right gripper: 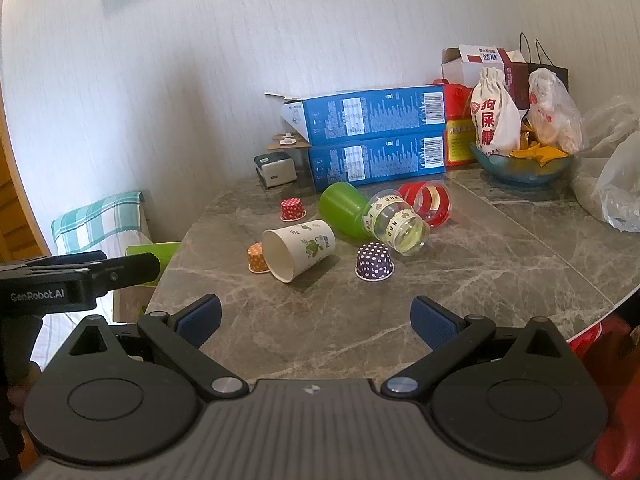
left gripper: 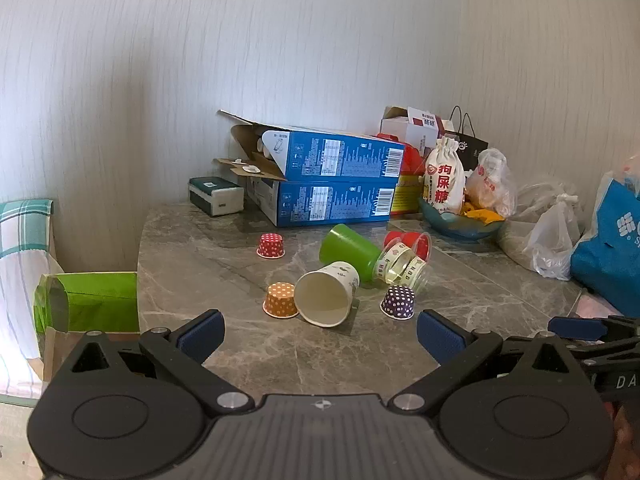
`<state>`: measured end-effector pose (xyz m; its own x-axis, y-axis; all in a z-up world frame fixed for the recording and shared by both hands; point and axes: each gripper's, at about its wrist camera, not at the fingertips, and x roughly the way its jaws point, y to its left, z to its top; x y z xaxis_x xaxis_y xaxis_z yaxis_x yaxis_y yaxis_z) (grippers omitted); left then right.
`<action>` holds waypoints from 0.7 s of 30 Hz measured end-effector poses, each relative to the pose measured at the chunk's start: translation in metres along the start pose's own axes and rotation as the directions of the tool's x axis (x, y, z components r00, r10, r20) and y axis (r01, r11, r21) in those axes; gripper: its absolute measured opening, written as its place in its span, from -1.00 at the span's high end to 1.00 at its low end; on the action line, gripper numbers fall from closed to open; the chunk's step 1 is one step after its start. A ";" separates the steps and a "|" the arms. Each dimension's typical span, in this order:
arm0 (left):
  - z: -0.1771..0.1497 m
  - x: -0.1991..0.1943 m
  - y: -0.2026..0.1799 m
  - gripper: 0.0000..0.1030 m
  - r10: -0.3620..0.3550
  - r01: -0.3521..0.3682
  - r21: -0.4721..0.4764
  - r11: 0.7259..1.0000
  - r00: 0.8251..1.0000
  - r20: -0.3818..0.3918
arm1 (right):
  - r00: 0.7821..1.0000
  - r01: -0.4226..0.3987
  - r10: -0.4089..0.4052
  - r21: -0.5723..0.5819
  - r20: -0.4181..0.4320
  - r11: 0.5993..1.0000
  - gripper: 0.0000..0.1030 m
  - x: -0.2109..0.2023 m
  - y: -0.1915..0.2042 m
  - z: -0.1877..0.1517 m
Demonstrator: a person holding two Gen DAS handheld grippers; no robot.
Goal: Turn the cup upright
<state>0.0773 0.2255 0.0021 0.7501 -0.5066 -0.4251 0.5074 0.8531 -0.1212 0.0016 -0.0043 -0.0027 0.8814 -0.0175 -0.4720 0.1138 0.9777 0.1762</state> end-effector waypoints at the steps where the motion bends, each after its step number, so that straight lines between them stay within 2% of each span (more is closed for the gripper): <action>1: 0.000 0.000 -0.001 -1.00 0.002 -0.002 0.001 1.000 1.000 -0.001 | 1.000 0.000 0.000 -0.001 0.000 1.000 -0.98 0.000 0.000 0.000; 21: -0.001 -0.001 -0.003 -1.00 0.002 -0.002 -0.003 1.000 1.000 -0.005 | 1.000 0.000 0.000 -0.002 0.001 1.000 -0.98 0.001 0.001 -0.003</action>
<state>0.0751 0.2233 0.0022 0.7489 -0.5046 -0.4295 0.5049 0.8543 -0.1233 0.0014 -0.0027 -0.0051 0.8817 -0.0181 -0.4715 0.1134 0.9781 0.1745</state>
